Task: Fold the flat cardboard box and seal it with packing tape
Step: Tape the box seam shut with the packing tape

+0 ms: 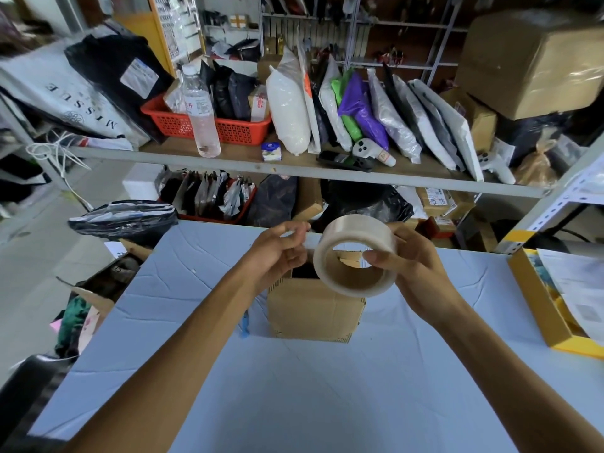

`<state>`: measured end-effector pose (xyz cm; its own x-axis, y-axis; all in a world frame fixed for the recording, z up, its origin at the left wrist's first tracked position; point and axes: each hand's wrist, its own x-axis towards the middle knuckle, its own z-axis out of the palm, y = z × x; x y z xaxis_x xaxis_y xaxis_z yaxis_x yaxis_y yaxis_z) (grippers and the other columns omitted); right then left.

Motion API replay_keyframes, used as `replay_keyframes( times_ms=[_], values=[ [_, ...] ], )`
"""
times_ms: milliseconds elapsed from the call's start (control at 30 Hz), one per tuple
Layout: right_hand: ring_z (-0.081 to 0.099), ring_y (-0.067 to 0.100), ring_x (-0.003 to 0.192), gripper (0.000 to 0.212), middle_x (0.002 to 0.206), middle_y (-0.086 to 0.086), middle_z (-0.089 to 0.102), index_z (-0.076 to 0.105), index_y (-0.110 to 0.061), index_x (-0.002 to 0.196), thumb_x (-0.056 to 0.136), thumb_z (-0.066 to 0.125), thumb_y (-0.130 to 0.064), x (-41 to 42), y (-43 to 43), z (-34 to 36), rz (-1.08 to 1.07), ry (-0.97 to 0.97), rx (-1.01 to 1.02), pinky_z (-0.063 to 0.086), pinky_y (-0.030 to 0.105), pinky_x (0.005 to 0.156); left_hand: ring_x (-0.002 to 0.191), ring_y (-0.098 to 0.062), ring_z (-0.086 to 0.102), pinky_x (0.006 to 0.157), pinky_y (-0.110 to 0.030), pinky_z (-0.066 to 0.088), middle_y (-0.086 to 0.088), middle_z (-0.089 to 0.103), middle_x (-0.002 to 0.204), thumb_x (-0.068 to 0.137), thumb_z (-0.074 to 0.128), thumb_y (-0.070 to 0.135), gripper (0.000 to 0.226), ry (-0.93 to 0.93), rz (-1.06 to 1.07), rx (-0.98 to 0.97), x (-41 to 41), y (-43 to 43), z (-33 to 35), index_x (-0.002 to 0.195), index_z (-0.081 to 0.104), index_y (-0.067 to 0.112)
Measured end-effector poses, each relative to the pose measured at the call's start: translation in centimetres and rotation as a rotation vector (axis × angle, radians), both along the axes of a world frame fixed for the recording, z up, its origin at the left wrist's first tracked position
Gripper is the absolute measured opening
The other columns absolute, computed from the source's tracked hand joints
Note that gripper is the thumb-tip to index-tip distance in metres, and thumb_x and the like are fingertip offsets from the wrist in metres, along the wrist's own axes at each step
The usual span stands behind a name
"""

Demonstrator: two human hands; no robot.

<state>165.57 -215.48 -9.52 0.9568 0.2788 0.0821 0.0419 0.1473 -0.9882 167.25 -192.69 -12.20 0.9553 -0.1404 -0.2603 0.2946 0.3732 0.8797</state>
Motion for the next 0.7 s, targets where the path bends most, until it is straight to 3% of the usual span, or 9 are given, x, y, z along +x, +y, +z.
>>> replay_keyframes(
  times_ms=[200,333,467,567,700],
  values=[
    [0.061,0.018,0.071,0.033,0.079,0.001,0.062,0.062,-0.007,0.1,0.068,0.069,-0.005,0.0,-0.7,-0.2,-0.021,0.031,-0.016,0.048,0.045,0.075,0.061,-0.009,0.054,0.059,-0.021,0.05,0.0,0.058,0.07,0.089,0.062,0.013,0.01,0.094,-0.096,0.227,-0.1,1.0,0.3,0.079,0.063,0.014],
    [0.062,0.023,0.087,0.053,0.092,0.007,0.062,0.058,-0.024,0.123,0.074,0.069,-0.009,-0.1,-0.4,-0.5,0.027,0.005,-0.073,0.049,0.046,0.081,0.073,-0.011,0.063,0.076,-0.025,0.051,0.0,0.067,0.074,0.087,0.065,0.024,0.013,0.014,-0.041,0.308,-0.5,0.4,0.0,0.078,0.066,0.015],
    [0.058,0.023,0.108,0.05,0.115,0.015,0.058,0.055,-0.034,0.131,0.09,0.055,-0.005,-0.1,0.1,-0.8,0.078,0.022,-0.051,0.045,0.042,0.083,0.069,-0.008,0.066,0.073,-0.023,0.053,0.0,0.068,0.072,0.086,0.065,0.021,0.013,0.055,0.133,0.126,-0.6,0.1,-0.4,0.078,0.068,0.011],
    [0.055,0.028,0.101,0.041,0.114,0.008,0.058,0.059,-0.028,0.127,0.094,0.049,-0.005,0.1,0.2,-0.9,0.076,0.038,-0.045,0.043,0.041,0.074,0.072,-0.01,0.066,0.068,-0.021,0.055,-0.003,0.067,0.077,0.087,0.063,0.021,0.013,0.146,0.245,0.023,-0.4,0.3,-0.8,0.081,0.066,0.01],
    [0.058,0.023,0.096,0.029,0.11,0.006,0.064,0.065,-0.025,0.117,0.091,0.055,-0.016,0.0,-1.7,-2.0,0.013,-0.021,-0.242,0.042,0.031,0.071,0.06,-0.008,0.058,0.06,-0.02,0.054,0.0,0.059,0.066,0.091,0.056,0.022,0.018,0.127,0.529,-0.541,0.4,4.5,0.5,0.08,0.061,0.009]
  ],
)
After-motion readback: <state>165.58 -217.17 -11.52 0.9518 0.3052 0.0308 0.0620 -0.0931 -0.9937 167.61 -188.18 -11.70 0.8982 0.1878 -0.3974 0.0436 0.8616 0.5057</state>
